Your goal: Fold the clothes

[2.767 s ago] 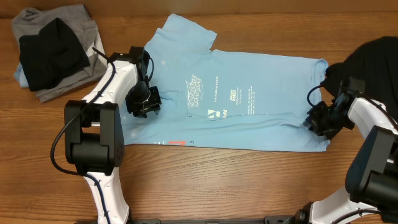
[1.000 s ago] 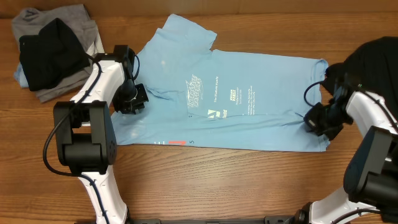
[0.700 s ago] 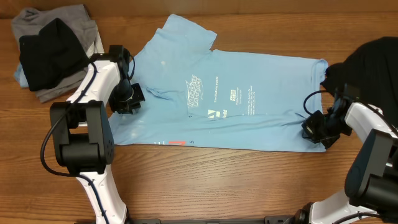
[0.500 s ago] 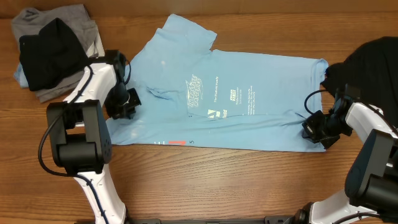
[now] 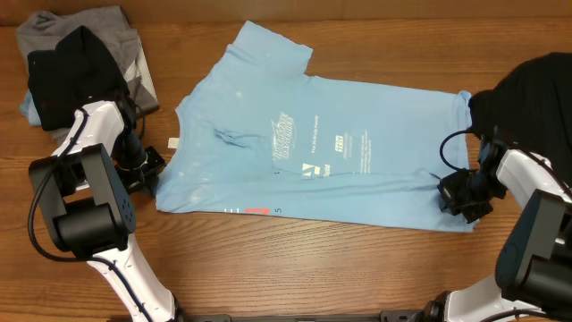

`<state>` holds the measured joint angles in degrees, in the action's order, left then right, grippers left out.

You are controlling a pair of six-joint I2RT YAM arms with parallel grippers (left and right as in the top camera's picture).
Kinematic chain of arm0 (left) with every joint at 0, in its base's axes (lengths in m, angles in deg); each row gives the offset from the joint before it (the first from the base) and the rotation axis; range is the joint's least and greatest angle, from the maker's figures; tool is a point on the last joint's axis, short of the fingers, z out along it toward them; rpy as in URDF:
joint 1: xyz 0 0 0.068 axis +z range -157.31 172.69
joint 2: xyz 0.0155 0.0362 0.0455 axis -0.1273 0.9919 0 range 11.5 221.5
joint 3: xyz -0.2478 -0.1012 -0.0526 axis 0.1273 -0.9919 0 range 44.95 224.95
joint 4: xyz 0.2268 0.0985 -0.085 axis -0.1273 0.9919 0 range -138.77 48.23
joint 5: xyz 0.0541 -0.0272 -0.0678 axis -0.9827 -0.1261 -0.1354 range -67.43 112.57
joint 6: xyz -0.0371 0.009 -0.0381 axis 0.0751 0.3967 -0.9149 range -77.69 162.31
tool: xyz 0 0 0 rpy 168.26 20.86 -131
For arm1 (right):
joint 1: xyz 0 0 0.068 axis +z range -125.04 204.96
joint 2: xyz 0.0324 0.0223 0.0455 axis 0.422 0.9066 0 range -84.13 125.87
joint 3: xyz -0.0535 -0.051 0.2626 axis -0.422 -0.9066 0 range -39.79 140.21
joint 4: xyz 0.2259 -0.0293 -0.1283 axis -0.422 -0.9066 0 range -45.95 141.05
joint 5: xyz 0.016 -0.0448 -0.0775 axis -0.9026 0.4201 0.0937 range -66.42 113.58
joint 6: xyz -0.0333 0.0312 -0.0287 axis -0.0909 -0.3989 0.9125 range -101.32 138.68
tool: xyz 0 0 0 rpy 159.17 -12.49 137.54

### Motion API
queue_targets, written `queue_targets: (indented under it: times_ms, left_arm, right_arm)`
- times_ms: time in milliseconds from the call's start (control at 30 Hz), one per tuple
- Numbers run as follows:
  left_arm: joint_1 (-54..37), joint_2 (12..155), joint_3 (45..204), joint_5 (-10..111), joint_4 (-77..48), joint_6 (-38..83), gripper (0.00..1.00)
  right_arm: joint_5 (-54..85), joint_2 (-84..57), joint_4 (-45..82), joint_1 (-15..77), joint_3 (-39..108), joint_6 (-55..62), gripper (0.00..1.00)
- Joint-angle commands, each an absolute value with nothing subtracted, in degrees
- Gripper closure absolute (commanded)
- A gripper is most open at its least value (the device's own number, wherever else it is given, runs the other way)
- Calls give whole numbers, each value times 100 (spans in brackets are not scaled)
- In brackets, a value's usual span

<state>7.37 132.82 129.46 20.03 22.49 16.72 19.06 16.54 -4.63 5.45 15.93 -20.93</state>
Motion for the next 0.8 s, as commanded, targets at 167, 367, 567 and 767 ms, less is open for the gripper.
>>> queue_targets:
  times_ms: [167, 367, 567, 767]
  left_arm:
    - [389, 11468, 12911, 2145, 2131, 1683, 95]
    - [-675, 10672, 12911, 3369, 1272, 1983, 30]
    - [-1585, 11210, 12908, 3408, 492, 1956, 49]
    - [-1733, 12381, 12911, 3458, 197, 1956, 88]
  right_arm:
    - [2332, 447, -498, 502, 1530, -1704, 72]
    - [1124, 257, -479, 502, 1825, -1014, 0]
    - [114, 257, -634, 502, 1825, -601, 0]
    - [99, 257, -787, 508, 1823, -216, 0]
